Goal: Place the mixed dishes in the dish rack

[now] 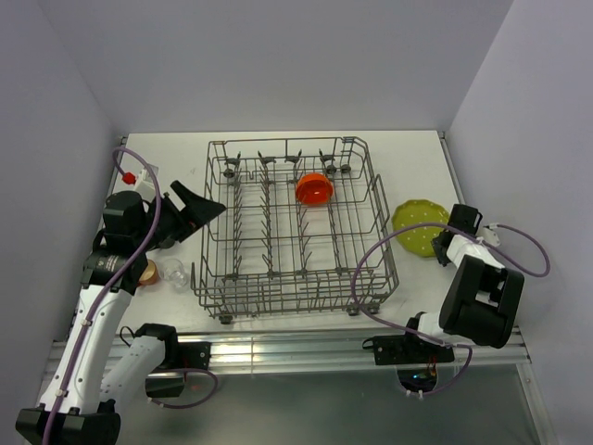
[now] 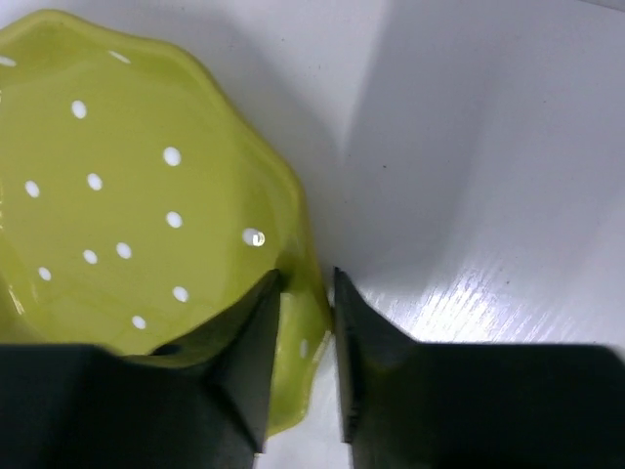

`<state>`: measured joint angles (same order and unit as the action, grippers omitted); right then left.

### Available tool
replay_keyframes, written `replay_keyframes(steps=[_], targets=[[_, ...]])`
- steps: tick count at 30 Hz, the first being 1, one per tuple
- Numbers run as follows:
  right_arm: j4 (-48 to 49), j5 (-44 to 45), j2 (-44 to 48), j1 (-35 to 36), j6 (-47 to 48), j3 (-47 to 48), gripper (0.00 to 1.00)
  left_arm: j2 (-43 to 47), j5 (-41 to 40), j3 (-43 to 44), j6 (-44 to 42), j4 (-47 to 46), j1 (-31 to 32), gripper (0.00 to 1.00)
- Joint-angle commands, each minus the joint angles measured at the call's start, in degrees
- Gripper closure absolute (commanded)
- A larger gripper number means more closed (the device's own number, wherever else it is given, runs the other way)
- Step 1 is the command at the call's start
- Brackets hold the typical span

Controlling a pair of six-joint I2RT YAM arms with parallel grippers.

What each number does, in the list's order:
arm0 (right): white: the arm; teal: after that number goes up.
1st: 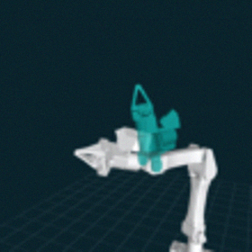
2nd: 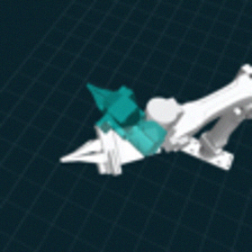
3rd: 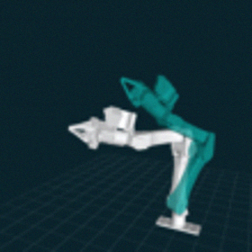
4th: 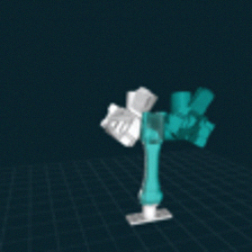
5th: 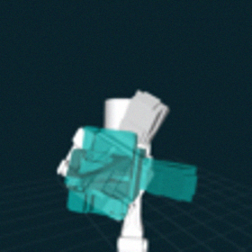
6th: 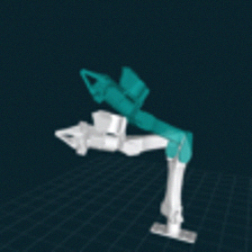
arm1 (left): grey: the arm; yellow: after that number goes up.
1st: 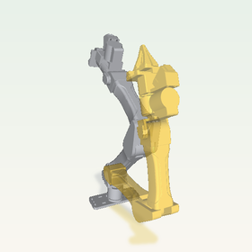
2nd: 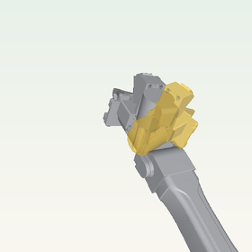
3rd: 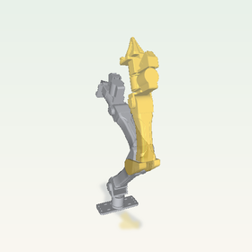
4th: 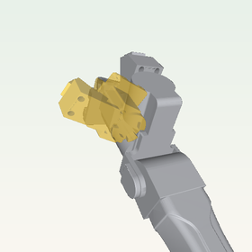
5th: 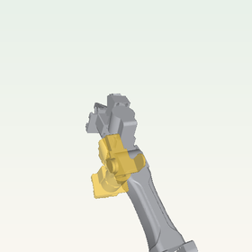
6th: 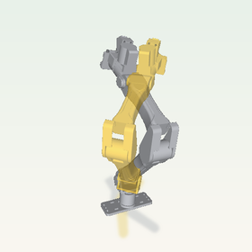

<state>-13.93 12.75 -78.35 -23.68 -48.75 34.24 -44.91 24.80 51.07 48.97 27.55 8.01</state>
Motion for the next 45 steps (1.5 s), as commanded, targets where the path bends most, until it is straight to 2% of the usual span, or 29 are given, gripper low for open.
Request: replay_keyframes(steps=[1,3,5,12,20,23,27,32,45], targets=[[-3.7,0.9,-2.1,0.3,0.1,1.3,0.72,0.6,1.4,0.0,-0.2,-2.8,-0.2,0.14],[-3.8,0.8,-2.2,0.3,0.3,1.4,0.89,0.8,1.2,-0.3,-0.2,-2.8,-0.2,0.15],[-3.5,0.4,-2.2,0.3,0.8,1.4,1.0,0.7,1.1,-0.4,-0.5,-2.7,-0.3,0.15],[-2.2,3.9,2.5,2.5,2.4,1.5,1.0,0.7,0.7,1.0,-1.3,-1.4,-0.2,0.15],[-3.1,3.9,14.0,3.0,5.1,3.6,1.0,-1.0,1.0,3.4,-2.8,0.2,-0.2,0.2],[-5.0,3.3,16.6,2.9,5.4,5.6,1.0,-2.1,0.0,6.0,-4.7,2.4,-0.2,0.21],[-6.3,2.6,17.4,2.9,5.6,8.4,1.0,-4.0,0.7,11.0,-6.0,3.6,0.1,0.31],[-7.8,2.4,18.4,3.0,5.9,10.4,1.0,-8.3,0.9,16.9,-7.3,6.0,1.4,0.3],[-11.2,3.3,24.5,3.5,4.3,14.0,1.0,-19.3,-2.6,25.9,-6.5,4.4,14.7,0.28]])
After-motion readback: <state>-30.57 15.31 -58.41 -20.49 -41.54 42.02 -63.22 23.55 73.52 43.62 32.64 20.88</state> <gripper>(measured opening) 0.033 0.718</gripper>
